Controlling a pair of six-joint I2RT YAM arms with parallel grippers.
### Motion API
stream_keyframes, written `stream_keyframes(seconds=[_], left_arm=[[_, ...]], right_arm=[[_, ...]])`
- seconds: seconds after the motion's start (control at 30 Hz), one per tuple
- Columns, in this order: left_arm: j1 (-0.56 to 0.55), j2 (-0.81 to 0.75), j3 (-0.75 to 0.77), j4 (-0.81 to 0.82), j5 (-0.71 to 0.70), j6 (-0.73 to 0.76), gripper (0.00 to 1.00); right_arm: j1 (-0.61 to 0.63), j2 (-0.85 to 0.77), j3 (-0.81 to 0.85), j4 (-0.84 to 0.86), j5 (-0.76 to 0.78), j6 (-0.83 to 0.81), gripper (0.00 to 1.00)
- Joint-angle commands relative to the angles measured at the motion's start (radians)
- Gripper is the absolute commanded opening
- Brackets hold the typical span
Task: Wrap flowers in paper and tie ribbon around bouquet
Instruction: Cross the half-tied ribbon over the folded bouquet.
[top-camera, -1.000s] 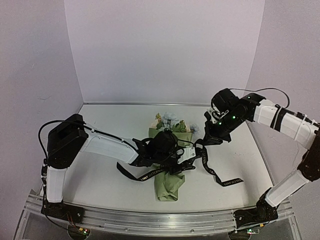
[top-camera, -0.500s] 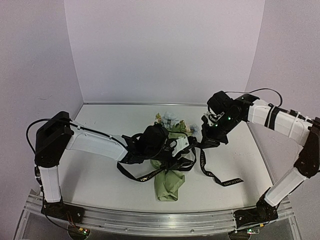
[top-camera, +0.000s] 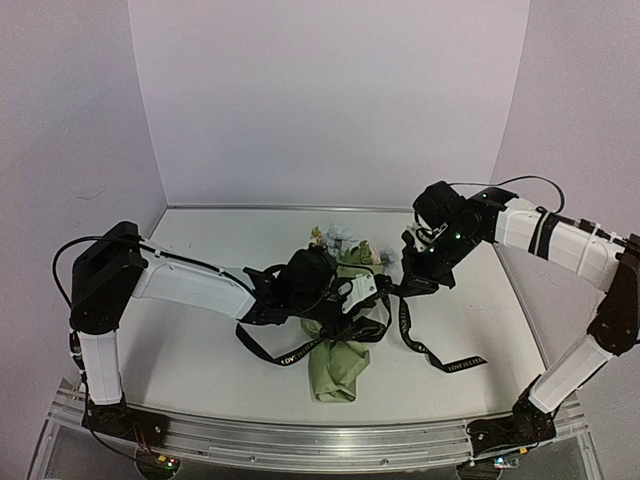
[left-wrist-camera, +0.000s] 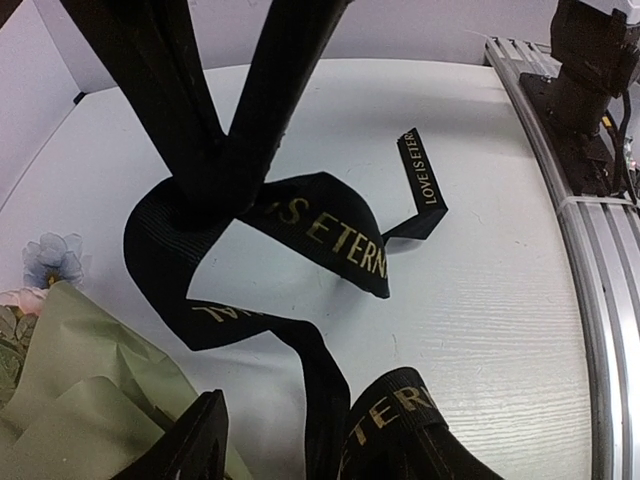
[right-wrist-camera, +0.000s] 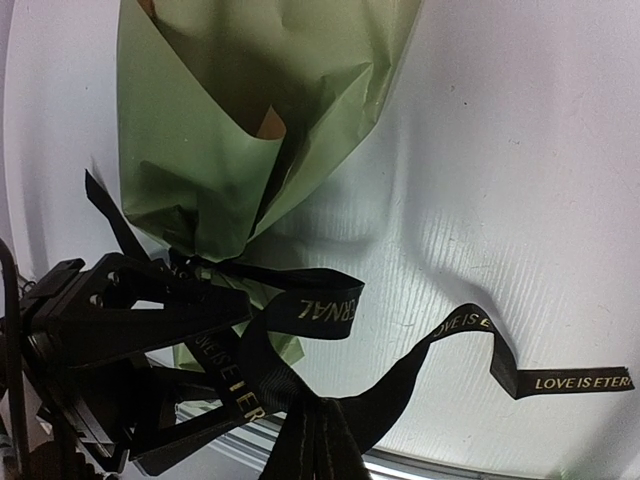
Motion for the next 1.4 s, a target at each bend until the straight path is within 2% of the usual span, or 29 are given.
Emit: stream_keyframes(seconds=[0.0, 0.37, 0.6, 0.87, 1.37], left_arm=[[-0.002, -0.005, 0.018, -0.029, -0.004, 0.027, 0.57], [0.005, -0.039, -0.014, -0.01, -0.001, 0.015, 0.6], [0.051, -0.09, -0.048, 0.059, 0.077, -0.051, 0.59], [0.052, -0.078, -0.012, 0.046, 0.104, -0.042, 0.57], [0.052, -0.042, 0.063, 0.02, 0.202, -0.017, 0.57]], right_arm=[[0.008, 0.015, 0.028, -0.008, 0.002, 0.003, 0.0], [0.015, 0.019, 0.037, -0.018, -0.011, 0.001, 0.0], [0.038, 0.007, 0.048, -0.026, -0.035, 0.008, 0.0], [0.054, -0.001, 0.058, -0.062, -0.041, 0.001, 0.0], [0.065, -0.008, 0.045, -0.094, -0.157, -0.062, 0.0]])
